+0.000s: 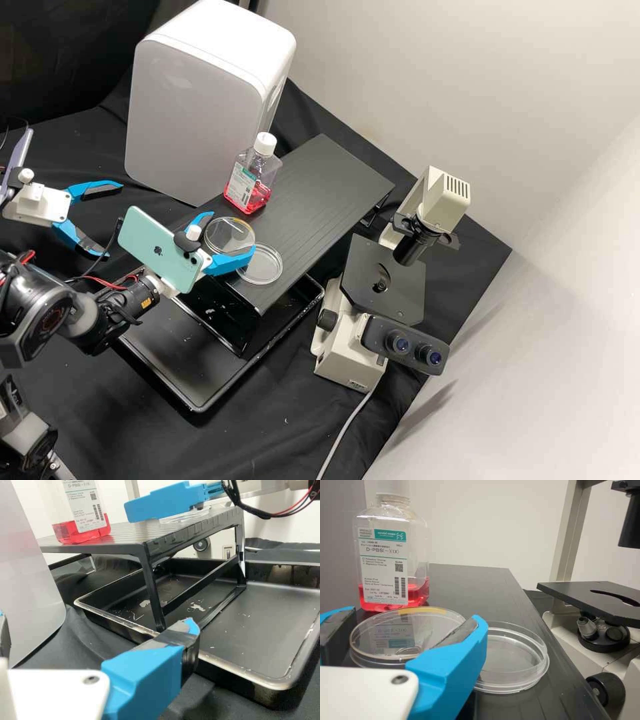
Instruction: Remove the lid from the petri dish
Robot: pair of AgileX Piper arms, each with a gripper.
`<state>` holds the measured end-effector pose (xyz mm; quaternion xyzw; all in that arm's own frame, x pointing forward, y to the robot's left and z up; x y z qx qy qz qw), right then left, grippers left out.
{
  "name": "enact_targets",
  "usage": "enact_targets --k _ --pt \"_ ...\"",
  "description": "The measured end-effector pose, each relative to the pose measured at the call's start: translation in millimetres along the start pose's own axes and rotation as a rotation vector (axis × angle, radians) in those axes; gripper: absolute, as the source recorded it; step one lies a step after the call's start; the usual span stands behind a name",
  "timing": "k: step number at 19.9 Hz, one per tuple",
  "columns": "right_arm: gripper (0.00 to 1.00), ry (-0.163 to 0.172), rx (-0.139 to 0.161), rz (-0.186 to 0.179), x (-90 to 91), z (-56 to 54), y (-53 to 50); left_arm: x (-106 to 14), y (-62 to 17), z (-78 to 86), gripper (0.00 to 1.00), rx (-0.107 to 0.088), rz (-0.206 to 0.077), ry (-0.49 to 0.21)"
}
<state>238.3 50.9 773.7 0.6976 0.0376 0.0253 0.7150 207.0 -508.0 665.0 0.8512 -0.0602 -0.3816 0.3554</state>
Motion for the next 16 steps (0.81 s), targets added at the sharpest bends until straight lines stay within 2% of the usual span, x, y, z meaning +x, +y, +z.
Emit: enact_targets --k 16 --pt "0.0 0.01 0.002 -0.008 -0.3 -3.4 -2.8 0.0 0.0 0.0 1.0 0.0 0.0 0.0"
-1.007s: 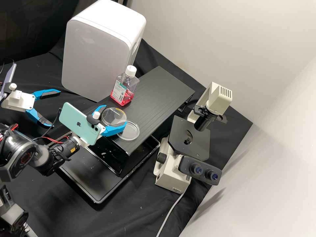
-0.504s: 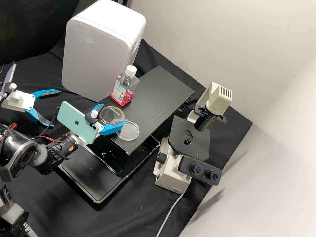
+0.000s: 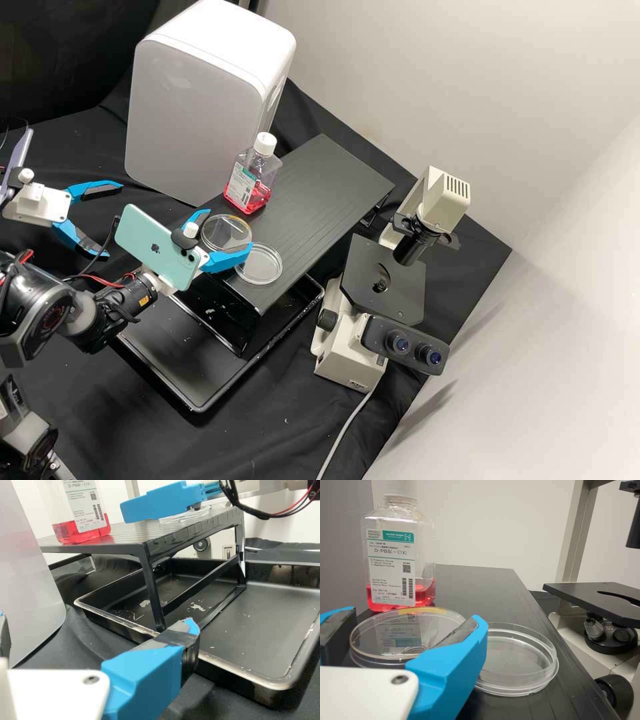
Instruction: Remove the lid from the petri dish
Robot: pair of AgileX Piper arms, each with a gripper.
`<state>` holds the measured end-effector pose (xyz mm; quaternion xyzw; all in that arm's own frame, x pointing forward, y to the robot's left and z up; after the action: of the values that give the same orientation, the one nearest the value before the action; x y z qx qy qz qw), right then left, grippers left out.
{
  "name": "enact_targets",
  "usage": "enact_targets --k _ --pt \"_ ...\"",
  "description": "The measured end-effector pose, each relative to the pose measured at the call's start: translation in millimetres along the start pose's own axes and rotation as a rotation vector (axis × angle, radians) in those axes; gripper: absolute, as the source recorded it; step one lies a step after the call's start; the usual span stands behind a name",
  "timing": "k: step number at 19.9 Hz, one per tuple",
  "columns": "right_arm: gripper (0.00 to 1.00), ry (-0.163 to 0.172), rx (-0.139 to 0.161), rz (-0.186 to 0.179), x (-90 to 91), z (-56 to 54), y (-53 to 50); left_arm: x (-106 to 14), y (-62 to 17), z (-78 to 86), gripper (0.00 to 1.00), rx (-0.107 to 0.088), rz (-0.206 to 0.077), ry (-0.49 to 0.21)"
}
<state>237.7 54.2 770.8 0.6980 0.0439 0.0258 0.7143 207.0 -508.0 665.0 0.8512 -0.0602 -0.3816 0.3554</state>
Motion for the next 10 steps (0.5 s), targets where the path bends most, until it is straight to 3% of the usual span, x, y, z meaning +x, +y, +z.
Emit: enact_targets --k 1,10 --pt "1.0 0.0 0.0 0.0 0.0 0.0 0.0 0.0 0.0 0.0 1.0 0.0 0.0 0.0" --pt "1.0 -0.005 -0.021 0.004 -0.1 0.2 0.1 0.0 0.0 0.0 1.0 0.0 0.0 0.0"
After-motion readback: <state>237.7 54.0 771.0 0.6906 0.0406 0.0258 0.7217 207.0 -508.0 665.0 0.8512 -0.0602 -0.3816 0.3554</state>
